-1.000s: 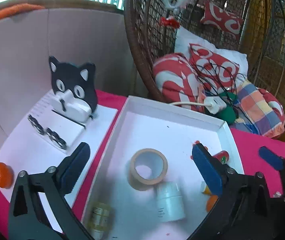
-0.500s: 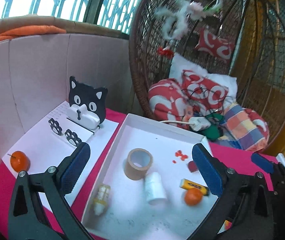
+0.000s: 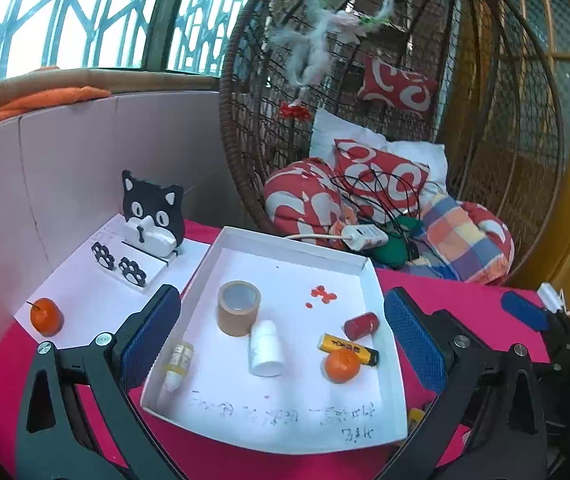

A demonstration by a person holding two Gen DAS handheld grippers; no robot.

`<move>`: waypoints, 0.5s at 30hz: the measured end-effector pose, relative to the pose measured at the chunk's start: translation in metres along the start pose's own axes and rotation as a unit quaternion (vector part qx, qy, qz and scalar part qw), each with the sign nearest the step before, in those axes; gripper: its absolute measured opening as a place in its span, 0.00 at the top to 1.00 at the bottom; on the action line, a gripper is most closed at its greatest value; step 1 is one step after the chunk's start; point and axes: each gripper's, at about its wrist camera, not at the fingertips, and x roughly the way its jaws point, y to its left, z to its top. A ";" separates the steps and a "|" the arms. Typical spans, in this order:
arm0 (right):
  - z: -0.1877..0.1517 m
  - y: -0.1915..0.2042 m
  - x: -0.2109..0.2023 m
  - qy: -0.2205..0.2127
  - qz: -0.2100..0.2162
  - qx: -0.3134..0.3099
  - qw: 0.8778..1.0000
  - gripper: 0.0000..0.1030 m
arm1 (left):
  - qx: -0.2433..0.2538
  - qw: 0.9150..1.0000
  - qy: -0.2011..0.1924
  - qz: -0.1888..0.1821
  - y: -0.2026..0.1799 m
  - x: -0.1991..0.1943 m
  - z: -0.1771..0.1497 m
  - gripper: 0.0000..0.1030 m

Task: Organize rigid objects
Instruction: 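Move both open tools back toward the remaining items on the table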

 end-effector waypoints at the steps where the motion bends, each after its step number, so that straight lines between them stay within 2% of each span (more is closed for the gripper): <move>1: -0.001 -0.004 -0.003 -0.001 -0.001 0.003 1.000 0.00 | 0.004 1.000 0.001 0.000 -0.003 0.000 -0.001 0.00; 9: -0.014 -0.034 -0.017 -0.001 -0.013 0.022 1.000 0.00 | 0.040 0.999 0.004 -0.016 -0.039 -0.009 -0.010 0.00; 15: -0.031 -0.073 -0.030 0.001 -0.027 0.055 0.998 0.00 | 0.067 0.998 -0.002 -0.018 -0.064 -0.018 -0.013 0.00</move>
